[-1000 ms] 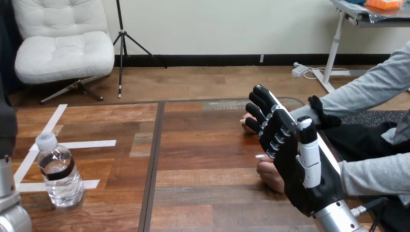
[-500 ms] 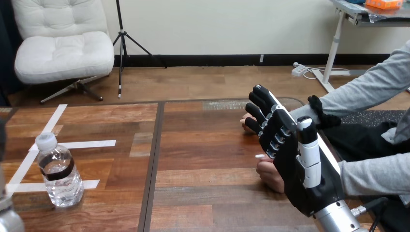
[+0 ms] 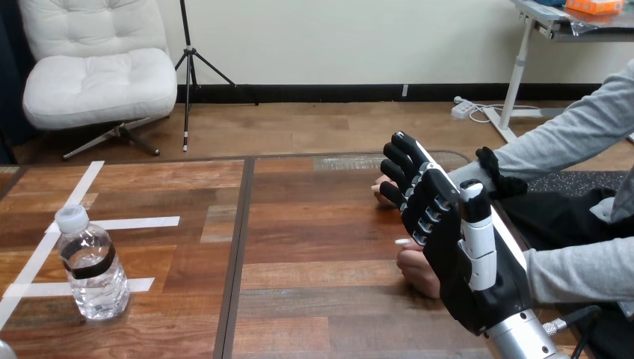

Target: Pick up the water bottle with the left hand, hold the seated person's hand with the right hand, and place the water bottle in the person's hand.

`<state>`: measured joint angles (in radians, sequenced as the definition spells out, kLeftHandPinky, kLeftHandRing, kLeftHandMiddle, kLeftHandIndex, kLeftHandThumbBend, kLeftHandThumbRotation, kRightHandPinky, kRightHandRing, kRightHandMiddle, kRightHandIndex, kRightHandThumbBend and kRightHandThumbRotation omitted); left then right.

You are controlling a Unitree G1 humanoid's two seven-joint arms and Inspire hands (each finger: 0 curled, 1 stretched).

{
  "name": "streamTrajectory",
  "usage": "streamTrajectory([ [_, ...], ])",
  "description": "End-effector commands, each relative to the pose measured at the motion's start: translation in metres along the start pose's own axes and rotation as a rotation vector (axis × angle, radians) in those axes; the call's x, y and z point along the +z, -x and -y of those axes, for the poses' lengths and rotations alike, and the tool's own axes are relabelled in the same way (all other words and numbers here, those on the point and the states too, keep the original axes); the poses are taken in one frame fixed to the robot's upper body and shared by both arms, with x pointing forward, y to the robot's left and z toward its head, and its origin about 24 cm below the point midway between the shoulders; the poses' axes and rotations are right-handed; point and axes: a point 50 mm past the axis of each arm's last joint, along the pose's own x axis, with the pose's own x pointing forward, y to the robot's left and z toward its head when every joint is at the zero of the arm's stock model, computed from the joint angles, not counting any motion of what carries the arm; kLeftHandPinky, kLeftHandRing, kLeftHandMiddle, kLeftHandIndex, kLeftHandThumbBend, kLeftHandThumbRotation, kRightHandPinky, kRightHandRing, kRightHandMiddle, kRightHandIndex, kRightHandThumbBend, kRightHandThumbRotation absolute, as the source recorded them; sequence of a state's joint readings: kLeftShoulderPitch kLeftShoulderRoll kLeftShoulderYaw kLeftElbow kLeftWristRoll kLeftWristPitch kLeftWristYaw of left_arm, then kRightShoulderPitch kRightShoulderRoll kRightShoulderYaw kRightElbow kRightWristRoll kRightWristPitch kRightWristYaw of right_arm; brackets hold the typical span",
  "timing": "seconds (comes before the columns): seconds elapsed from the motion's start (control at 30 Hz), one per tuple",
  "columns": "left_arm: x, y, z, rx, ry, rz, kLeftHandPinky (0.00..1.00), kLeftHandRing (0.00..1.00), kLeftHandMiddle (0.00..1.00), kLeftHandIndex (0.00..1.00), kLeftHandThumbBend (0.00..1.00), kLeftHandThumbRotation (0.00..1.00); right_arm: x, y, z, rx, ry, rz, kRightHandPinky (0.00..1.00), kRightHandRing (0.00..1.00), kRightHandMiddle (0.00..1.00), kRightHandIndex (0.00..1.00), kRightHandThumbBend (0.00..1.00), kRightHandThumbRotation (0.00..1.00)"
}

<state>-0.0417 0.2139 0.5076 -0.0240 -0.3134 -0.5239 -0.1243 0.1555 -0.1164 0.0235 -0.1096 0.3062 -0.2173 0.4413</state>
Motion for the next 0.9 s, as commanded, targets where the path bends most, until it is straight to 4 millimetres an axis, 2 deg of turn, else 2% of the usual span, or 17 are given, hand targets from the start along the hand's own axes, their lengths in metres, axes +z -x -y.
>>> streamTrajectory([
  [0.0, 0.002, -0.012, 0.001, -0.012, -0.009, 0.031, 1.00, 1.00, 1.00, 0.97, 0.98, 1.00, 0.011, -0.010, -0.001, 0.018, 0.019, 0.058, 1.00, 1.00, 0.99, 0.96, 0.85, 1.00],
  [0.43, -0.009, -0.007, 0.002, 0.020, 0.018, -0.035, 1.00, 1.00, 1.00, 0.97, 1.00, 1.00, 0.012, -0.010, 0.000, 0.019, 0.025, 0.059, 1.00, 1.00, 0.99, 0.97, 0.85, 1.00],
  [0.53, -0.012, -0.006, 0.005, 0.021, 0.070, -0.055, 1.00, 1.00, 1.00, 0.97, 1.00, 1.00, 0.012, -0.010, 0.000, 0.020, 0.019, 0.057, 1.00, 1.00, 0.99, 0.97, 0.84, 1.00],
  [0.87, -0.021, -0.002, 0.014, 0.012, 0.092, -0.098, 1.00, 1.00, 1.00, 0.97, 1.00, 1.00, 0.011, -0.010, 0.000, 0.018, 0.016, 0.057, 1.00, 1.00, 0.99, 0.97, 0.83, 1.00],
])
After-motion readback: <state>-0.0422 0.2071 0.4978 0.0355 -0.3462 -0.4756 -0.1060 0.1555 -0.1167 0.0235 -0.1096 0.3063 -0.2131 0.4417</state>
